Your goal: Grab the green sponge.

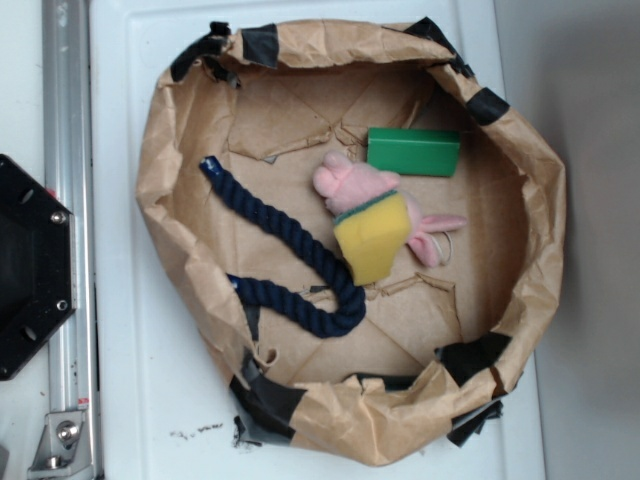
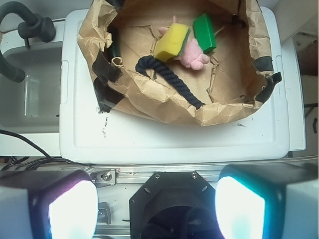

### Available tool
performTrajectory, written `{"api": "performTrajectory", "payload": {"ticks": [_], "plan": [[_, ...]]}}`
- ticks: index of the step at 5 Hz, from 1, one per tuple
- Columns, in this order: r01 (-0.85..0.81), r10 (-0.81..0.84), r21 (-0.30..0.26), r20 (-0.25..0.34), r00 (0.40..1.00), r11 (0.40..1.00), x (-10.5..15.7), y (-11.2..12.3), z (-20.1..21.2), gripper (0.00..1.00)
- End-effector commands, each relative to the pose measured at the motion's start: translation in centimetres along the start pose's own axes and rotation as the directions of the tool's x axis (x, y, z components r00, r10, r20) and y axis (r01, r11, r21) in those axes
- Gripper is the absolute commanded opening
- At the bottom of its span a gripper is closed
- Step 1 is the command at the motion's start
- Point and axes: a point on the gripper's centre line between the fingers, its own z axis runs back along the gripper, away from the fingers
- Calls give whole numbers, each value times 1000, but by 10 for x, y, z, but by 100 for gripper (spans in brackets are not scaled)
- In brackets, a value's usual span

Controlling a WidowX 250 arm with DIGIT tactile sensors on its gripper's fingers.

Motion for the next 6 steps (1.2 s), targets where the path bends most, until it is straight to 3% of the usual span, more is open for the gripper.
{"api": "performTrajectory", "payload": {"ticks": [1, 2, 3, 4, 5, 6], "plan": [[0, 0, 0, 0, 1000, 1000, 0, 0, 0, 100], [-117, 125, -99, 72, 990, 988, 37, 25, -28, 100], [-226, 242, -207, 55, 969, 952, 70, 44, -43, 100], [-254, 273, -281, 29, 961, 925, 89, 59, -71, 100], [-243, 259, -312, 10, 966, 918, 101, 53, -97, 100], [-171, 193, -413, 13, 981, 895, 107, 43, -130, 100]]}}
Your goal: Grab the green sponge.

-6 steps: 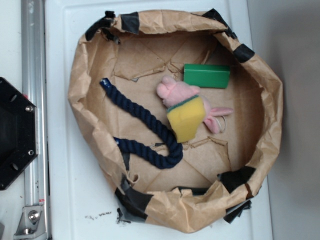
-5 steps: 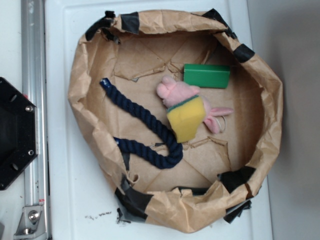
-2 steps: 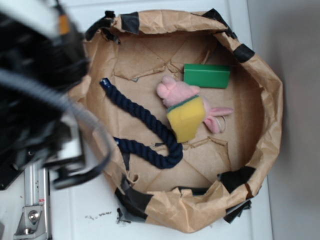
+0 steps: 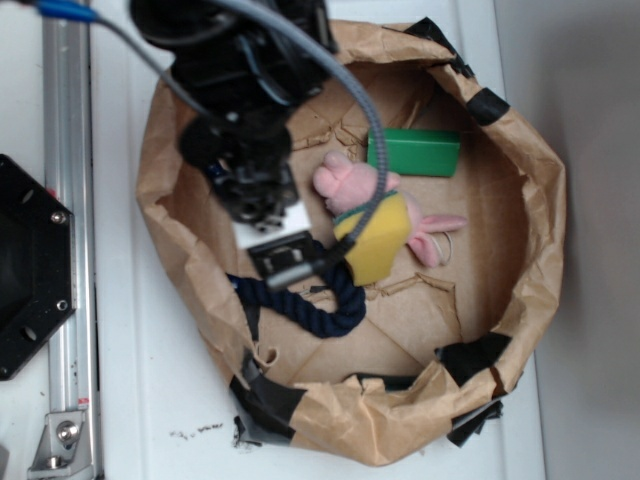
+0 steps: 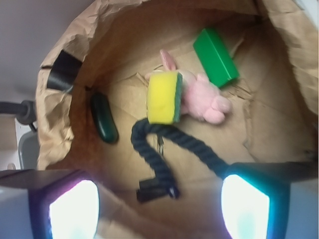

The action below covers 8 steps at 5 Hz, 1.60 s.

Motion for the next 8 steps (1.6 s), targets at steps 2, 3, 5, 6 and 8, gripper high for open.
{"api": "performTrajectory", "payload": {"ticks": [2, 3, 5, 6, 8], "plan": [[181, -183, 34, 60, 981, 983, 29, -16, -61, 100], [204, -207, 57, 49, 977, 977, 41, -19, -76, 100], [181, -184, 174, 1, 983, 968, 50, -18, -103, 0], [223, -223, 199, -27, 975, 954, 55, -28, -85, 0], [236, -261, 454, -7, 965, 859, 56, -51, 5, 0]]}}
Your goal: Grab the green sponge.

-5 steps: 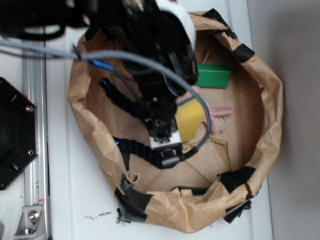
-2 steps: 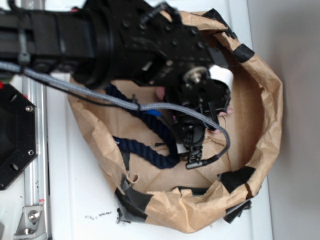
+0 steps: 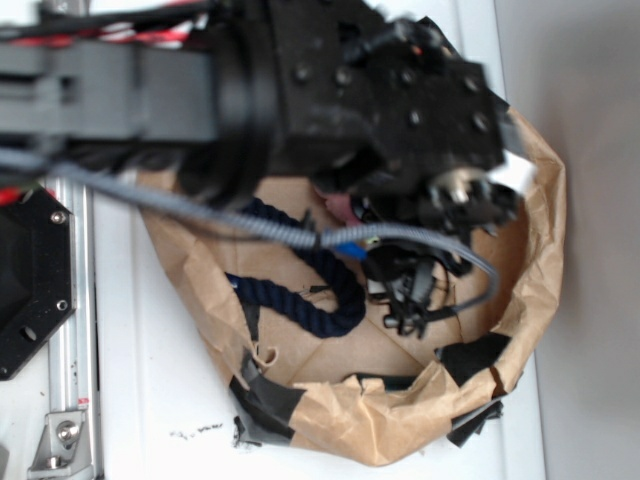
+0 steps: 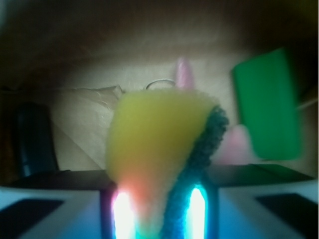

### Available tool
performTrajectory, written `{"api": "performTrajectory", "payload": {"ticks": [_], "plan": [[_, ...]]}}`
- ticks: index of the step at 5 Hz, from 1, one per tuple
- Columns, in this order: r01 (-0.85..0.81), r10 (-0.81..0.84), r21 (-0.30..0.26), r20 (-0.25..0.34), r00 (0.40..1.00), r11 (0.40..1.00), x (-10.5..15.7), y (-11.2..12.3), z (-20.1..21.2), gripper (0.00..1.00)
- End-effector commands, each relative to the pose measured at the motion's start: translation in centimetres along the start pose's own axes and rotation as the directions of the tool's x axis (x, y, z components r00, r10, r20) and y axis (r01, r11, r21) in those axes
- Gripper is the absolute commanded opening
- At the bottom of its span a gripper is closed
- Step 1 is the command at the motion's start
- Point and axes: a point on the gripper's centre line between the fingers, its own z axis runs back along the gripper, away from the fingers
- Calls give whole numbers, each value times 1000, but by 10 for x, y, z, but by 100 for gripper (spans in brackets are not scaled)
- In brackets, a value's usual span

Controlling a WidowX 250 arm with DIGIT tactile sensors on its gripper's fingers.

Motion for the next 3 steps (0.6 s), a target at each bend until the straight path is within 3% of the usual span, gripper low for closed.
{"api": "performTrajectory", "payload": {"ticks": [1, 3], "plan": [[-52, 45, 146, 54, 998, 988, -11, 19, 90, 0], [-121, 108, 151, 93, 990, 981, -29, 32, 103, 0]]}}
